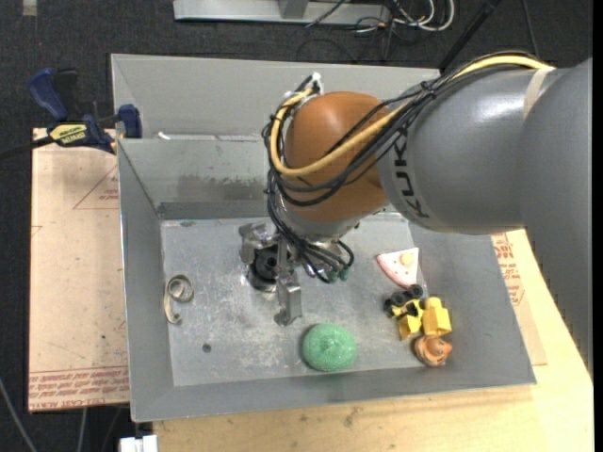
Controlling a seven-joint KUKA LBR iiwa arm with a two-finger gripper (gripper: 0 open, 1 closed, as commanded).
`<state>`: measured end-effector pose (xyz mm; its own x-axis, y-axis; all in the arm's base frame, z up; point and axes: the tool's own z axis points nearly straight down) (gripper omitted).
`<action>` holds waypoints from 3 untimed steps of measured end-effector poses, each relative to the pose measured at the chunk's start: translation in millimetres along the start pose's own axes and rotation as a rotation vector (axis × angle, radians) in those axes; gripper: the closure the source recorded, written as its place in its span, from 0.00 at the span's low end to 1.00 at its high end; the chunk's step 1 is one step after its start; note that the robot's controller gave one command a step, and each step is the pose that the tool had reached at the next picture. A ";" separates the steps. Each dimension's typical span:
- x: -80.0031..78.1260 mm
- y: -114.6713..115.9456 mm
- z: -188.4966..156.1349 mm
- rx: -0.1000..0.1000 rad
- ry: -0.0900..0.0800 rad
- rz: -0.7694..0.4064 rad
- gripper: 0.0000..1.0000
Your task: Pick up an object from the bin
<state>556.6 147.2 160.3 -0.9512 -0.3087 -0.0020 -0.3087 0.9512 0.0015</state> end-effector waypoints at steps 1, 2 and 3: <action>-11.9 -16.7 4.1 0.000 -0.002 -0.006 0.00; -4.0 -26.2 39.7 0.000 -0.001 0.305 0.00; -47.5 -41.3 73.1 -0.001 -0.021 0.166 1.00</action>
Offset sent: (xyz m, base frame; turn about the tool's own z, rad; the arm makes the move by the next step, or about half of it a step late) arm 0.0026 -0.0376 -0.0830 0.1564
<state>614.6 122.7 87.2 -0.9889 -0.1467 -0.0228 -0.1468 0.9892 0.0042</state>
